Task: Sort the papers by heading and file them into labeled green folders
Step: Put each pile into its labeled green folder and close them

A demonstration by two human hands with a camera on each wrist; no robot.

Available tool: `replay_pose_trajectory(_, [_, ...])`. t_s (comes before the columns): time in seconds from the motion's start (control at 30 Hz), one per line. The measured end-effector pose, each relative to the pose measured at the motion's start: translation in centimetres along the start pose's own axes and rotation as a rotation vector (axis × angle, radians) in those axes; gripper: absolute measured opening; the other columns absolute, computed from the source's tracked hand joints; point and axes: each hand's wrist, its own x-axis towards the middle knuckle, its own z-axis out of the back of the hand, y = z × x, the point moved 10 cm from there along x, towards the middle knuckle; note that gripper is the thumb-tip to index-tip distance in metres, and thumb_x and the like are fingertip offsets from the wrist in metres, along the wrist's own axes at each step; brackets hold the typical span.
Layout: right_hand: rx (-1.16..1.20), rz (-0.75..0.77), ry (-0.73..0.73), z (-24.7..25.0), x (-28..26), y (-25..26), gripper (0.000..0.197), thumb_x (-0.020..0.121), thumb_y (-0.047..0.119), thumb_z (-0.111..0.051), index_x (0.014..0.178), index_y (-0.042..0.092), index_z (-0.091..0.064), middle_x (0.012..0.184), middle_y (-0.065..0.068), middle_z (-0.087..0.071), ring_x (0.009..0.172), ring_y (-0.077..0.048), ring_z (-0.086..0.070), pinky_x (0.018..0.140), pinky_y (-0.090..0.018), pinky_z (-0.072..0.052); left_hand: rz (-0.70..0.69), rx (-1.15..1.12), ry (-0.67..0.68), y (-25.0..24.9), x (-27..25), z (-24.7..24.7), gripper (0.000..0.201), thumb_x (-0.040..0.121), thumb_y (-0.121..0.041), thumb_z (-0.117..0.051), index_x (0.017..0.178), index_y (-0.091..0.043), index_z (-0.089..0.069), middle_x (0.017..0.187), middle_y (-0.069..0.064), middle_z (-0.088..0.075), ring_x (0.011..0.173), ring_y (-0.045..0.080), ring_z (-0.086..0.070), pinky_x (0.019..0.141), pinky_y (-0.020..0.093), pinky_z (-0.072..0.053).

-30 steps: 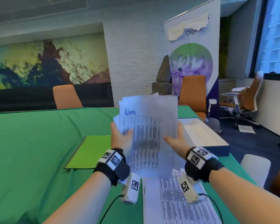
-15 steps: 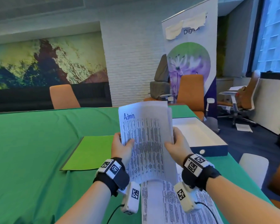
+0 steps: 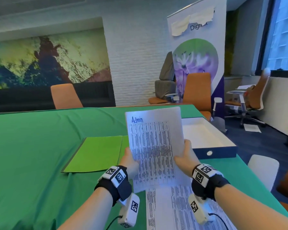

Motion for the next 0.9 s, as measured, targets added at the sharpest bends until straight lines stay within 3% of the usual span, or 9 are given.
replay_pose_trajectory(0.07, [-0.182,-0.076,0.088,-1.5,-0.1,-2.6,0.045,0.084,0.009,-0.056,0.118,0.019,-0.029,0.108,-0.009,-0.052,0.095,-0.027,-0.058,0.082,-0.039,-0.053,0.029,0.186,0.107,1.7,0.7,-1.7,0.033,0.099,-0.014,-0.040,0.129,-0.013,-0.028,0.082,-0.003,-0.039,0.067,0.013,-0.042,0.059,0.014,-0.041])
replay_pose_trajectory(0.13, [-0.331,-0.150,0.141,-1.9,-0.2,-4.2,0.032,0.087,0.007,-0.049,0.115,0.014,-0.035,0.110,-0.012,-0.054,0.096,-0.028,-0.057,0.085,-0.037,-0.050,-0.001,0.352,0.152,2.0,0.9,-2.4,0.018,0.097,-0.014,-0.045,0.110,-0.019,-0.034,0.085,-0.004,-0.037,0.084,0.018,-0.041,0.077,0.023,-0.040])
replay_pose_trajectory(0.23, [-0.341,-0.202,0.066,-0.1,1.3,-3.9,0.033,0.089,0.006,-0.044,0.121,0.015,-0.044,0.115,-0.012,-0.057,0.090,-0.026,-0.054,0.080,-0.032,-0.045,-0.051,0.283,0.072,0.6,1.7,-1.5,0.044,0.093,-0.009,-0.053,0.134,-0.011,-0.037,0.125,0.008,-0.052,0.104,0.023,-0.053,0.079,0.026,-0.043])
replay_pose_trajectory(0.27, [-0.316,-0.202,0.028,0.8,2.2,-3.4,0.035,0.089,0.006,-0.044,0.123,0.015,-0.044,0.114,-0.013,-0.058,0.088,-0.027,-0.053,0.077,-0.032,-0.044,-0.070,0.222,0.015,-0.2,2.0,-0.6,0.049,0.092,-0.010,-0.054,0.137,-0.010,-0.036,0.126,0.008,-0.053,0.105,0.025,-0.056,0.076,0.026,-0.045])
replay_pose_trajectory(0.4, [-0.232,-0.158,-0.093,4.3,5.4,-0.3,0.031,0.092,0.005,-0.043,0.122,0.012,-0.043,0.112,-0.014,-0.055,0.087,-0.026,-0.048,0.076,-0.032,-0.039,-0.096,-0.039,-0.099,-2.8,4.4,2.1,0.034,0.092,-0.014,-0.055,0.125,-0.007,-0.049,0.099,0.011,-0.061,0.068,0.022,-0.058,0.056,0.032,-0.053])
replay_pose_trajectory(0.47, [-0.215,-0.132,-0.182,6.0,6.7,0.5,0.030,0.093,0.004,-0.043,0.122,0.010,-0.043,0.109,-0.015,-0.054,0.087,-0.027,-0.046,0.076,-0.032,-0.036,-0.096,0.023,-0.080,-2.9,5.7,2.1,0.025,0.091,-0.014,-0.056,0.115,-0.007,-0.055,0.100,0.011,-0.064,0.070,0.023,-0.059,0.065,0.035,-0.055])
replay_pose_trajectory(0.53, [-0.211,-0.150,-0.254,7.0,7.8,0.0,0.030,0.093,0.005,-0.042,0.122,0.010,-0.043,0.112,-0.017,-0.055,0.091,-0.032,-0.050,0.077,-0.034,-0.037,-0.111,0.278,0.015,-2.3,7.0,0.7,0.027,0.090,-0.017,-0.059,0.115,-0.009,-0.058,0.112,0.009,-0.064,0.091,0.024,-0.062,0.082,0.034,-0.053])
replay_pose_trajectory(0.63, [-0.194,-0.189,-0.259,6.9,9.3,-1.4,0.030,0.092,0.001,-0.040,0.121,0.009,-0.041,0.100,-0.016,-0.050,0.085,-0.029,-0.047,0.074,-0.033,-0.036,-0.111,0.578,0.154,-0.3,8.6,-1.9,0.045,0.086,-0.025,-0.064,0.128,-0.015,-0.051,0.135,0.005,-0.052,0.119,0.022,-0.053,0.098,0.031,-0.045])
replay_pose_trajectory(0.9, [-0.154,-0.188,-0.216,5.1,15.7,-2.2,0.034,0.089,-0.002,-0.042,0.122,0.008,-0.041,0.109,-0.019,-0.055,0.086,-0.028,-0.049,0.074,-0.032,-0.039,-0.144,0.781,0.310,2.2,13.0,-4.6,0.081,0.080,-0.043,-0.066,0.146,-0.025,-0.022,0.158,-0.002,-0.010,0.143,0.024,-0.020,0.116,0.046,-0.022])
